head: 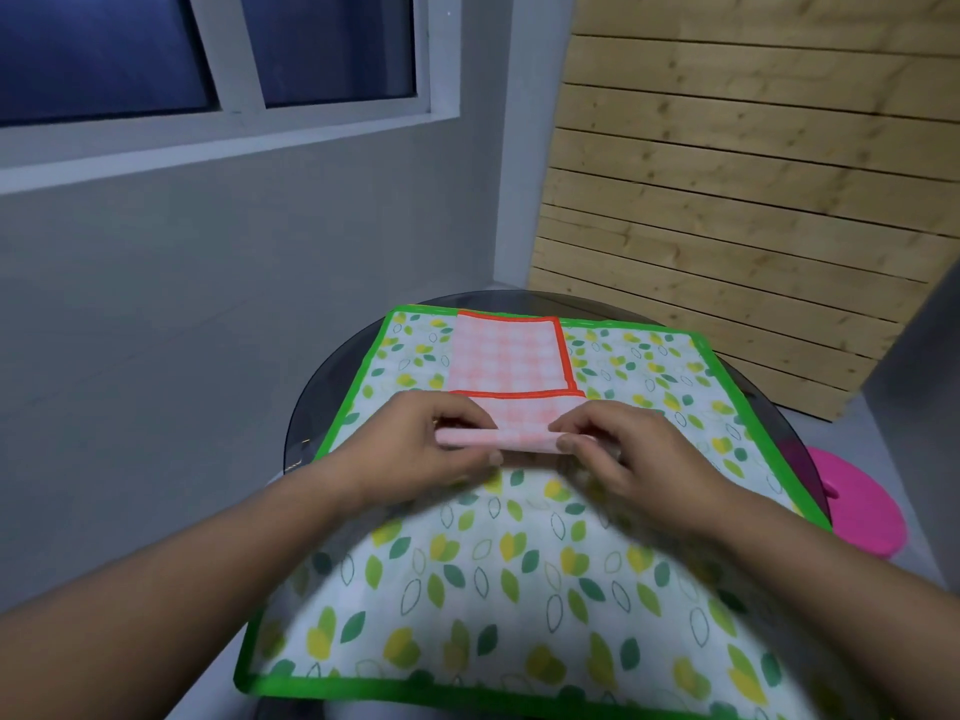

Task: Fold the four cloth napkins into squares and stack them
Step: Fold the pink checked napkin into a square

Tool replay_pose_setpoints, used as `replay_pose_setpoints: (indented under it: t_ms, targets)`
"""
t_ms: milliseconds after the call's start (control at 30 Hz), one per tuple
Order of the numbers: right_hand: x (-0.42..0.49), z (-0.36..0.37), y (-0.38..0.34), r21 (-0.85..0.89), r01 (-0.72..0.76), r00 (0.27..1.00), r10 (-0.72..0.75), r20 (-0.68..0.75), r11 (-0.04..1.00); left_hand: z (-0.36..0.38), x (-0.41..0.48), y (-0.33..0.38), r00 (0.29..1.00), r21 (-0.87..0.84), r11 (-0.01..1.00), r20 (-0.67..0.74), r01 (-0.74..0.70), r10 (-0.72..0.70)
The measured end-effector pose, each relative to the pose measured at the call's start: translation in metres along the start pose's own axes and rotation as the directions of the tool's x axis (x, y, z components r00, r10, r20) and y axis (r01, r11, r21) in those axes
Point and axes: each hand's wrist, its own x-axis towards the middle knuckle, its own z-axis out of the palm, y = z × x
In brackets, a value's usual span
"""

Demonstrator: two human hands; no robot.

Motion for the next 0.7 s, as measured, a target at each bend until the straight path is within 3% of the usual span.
replay_pose_setpoints:
  t_ms: [100, 200, 367, 567, 700]
  targets:
    - [0.003, -0.008, -0.012, 0.100, 0.009, 0.998, -0.003, -0.059, 0.995, -0.007, 0.001, 0.009, 0.999, -0.072, 0.997, -0.050, -0.010, 0.006]
    - [0.006, -0.021, -0.019, 0.338, -0.006, 0.990, 0.053, -0.128, 0.941, -0.016, 0.002, 0.016, 0.994, -0.158, 0.987, -0.107, -0.025, 0.008]
    - [0.007, -0.024, -0.006, 0.642, -0.130, 0.988, 0.154, 0.019, 0.756, -0.027, 0.013, 0.029, 0.971, -0.337, 0.941, -0.234, -0.040, -0.043]
    - [0.017, -0.003, 0.012, 0.533, -0.325, 0.939, 0.333, 0.084, 0.781, -0.022, 0.045, 0.019, 0.909, -0.545, 0.836, -0.310, 0.069, -0.278]
    - [0.027, 0.008, 0.019, 0.425, -0.443, 0.888, 0.453, 0.085, 0.789, -0.011, 0.056, -0.003, 0.873, -0.475, 0.832, -0.229, 0.286, -0.430]
